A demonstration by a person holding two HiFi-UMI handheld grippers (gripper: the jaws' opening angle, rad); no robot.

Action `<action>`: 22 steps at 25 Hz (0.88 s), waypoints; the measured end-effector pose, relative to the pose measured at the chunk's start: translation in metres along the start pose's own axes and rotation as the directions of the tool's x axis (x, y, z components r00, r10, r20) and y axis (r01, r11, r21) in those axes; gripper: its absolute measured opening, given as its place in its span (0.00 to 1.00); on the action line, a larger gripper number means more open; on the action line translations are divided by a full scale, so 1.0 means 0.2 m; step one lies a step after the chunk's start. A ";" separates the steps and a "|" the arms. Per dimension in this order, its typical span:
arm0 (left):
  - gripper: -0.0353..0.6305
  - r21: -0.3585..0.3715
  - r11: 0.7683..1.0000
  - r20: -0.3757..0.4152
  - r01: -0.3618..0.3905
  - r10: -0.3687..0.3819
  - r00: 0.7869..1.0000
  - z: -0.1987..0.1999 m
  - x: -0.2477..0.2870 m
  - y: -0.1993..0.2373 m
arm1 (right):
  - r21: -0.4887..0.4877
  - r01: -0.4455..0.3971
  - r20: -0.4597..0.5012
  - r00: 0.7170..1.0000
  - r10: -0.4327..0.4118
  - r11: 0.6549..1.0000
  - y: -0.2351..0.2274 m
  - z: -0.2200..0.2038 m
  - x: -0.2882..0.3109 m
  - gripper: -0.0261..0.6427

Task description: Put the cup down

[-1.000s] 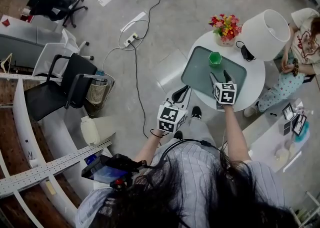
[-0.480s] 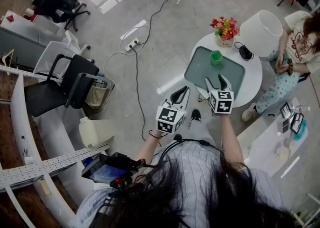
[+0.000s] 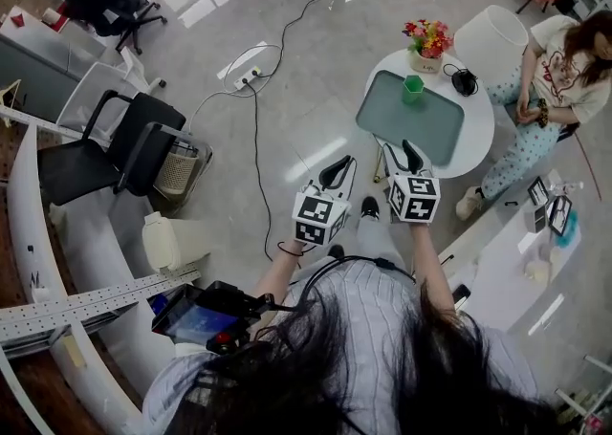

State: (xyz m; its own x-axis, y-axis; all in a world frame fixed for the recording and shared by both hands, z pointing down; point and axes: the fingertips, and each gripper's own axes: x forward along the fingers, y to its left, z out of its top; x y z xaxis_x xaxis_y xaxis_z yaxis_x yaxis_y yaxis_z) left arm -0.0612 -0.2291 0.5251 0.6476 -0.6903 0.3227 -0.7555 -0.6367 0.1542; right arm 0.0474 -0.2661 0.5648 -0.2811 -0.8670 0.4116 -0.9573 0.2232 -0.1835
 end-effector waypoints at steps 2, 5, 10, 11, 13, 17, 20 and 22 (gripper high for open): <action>0.09 0.004 1.000 0.000 0.006 -0.006 1.000 -0.03 -0.08 -0.01 | 0.010 0.003 0.015 1.000 -0.003 1.000 0.08 -0.02 -0.08 0.31; 0.09 0.010 1.000 0.000 0.018 -0.018 1.000 -0.08 -0.20 -0.04 | 0.016 0.010 0.031 0.999 -0.011 1.000 0.17 -0.06 -0.20 0.27; 0.09 0.007 1.000 0.002 0.031 -0.031 1.000 -0.14 -0.35 -0.07 | 0.013 0.015 0.037 0.999 -0.016 1.000 0.31 -0.12 -0.35 0.24; 0.09 0.004 0.999 0.001 0.033 -0.033 0.999 -0.15 -0.38 -0.08 | 0.012 0.018 0.037 0.999 -0.019 1.000 0.32 -0.12 -0.38 0.23; 0.09 -0.006 0.999 0.003 0.036 -0.036 0.999 -0.17 -0.42 -0.09 | 0.016 0.022 0.039 0.999 -0.023 1.000 0.36 -0.14 -0.43 0.23; 0.09 -0.025 0.999 0.010 0.040 -0.039 0.999 -0.20 -0.48 -0.12 | 0.009 0.019 0.039 0.999 -0.020 1.000 0.42 -0.14 -0.50 0.22; 0.09 -0.025 0.998 0.011 0.049 -0.049 0.999 -0.22 -0.49 -0.16 | 0.000 0.016 0.031 0.999 -0.016 1.000 0.43 -0.15 -0.55 0.21; 0.09 -0.023 0.998 0.009 0.054 -0.054 0.999 -0.23 -0.50 -0.18 | 0.000 0.014 0.024 1.000 -0.014 1.000 0.44 -0.16 -0.57 0.21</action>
State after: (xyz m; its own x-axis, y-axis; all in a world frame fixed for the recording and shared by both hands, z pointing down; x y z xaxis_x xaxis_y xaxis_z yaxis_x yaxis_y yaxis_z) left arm -0.1027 -0.1207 0.5295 0.6882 -0.6582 0.3052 -0.7215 -0.6649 0.1930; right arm -0.0060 -0.1332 0.5312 -0.2661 -0.8803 0.3927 -0.9612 0.2113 -0.1776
